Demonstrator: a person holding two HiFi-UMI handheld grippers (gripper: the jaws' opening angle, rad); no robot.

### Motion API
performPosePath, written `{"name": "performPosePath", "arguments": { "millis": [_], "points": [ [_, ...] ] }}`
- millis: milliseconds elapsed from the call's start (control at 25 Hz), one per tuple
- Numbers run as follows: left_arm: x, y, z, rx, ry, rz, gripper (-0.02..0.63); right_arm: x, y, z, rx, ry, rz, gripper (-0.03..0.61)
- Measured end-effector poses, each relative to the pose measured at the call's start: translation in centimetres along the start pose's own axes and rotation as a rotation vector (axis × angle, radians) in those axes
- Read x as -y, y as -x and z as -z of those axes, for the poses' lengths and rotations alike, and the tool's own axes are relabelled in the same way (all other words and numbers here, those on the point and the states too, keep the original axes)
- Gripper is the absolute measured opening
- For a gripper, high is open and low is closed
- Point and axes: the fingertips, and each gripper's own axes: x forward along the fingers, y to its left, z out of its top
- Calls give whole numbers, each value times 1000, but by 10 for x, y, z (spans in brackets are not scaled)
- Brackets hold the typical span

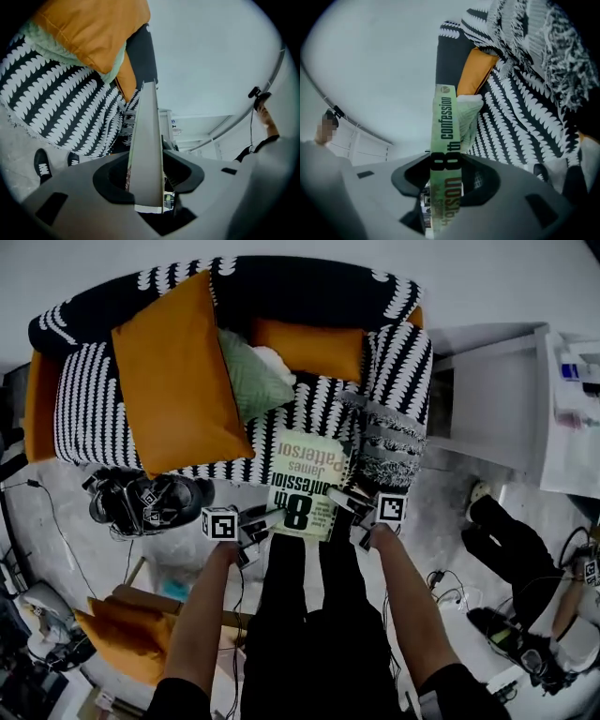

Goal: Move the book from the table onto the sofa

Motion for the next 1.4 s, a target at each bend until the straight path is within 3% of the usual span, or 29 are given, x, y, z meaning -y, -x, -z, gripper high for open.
{"name": "performPosePath", "arguments": {
  "millis": [240, 440, 640, 880, 1040, 1120, 1400],
  "points": [
    [-70, -22, -25, -26, -89, -67, 204, 64, -25, -21, -3, 5, -8, 166],
    [-130, -51, -48, 15, -130, -131, 243, 120, -38, -47, 57, 22, 72, 172],
    [-173, -62, -72, 71, -166, -201, 259, 175, -52, -62, 82, 63, 268, 207],
    [-203, -64, -87, 165, -65, -280, 291, 202, -69, -76, 109, 119, 437, 238],
    [-221, -65, -84, 131, -100, -403, 304, 219, -58, -79, 61, 309, 638, 258],
    [-229, -65, -81, 103, -117, -447, 308, 225, -57, -74, 10, 395, 687, 256],
    [-223, -62, -76, 47, -50, -492, 327, 220, -47, -68, -74, 380, 792, 256]
  ]
}}
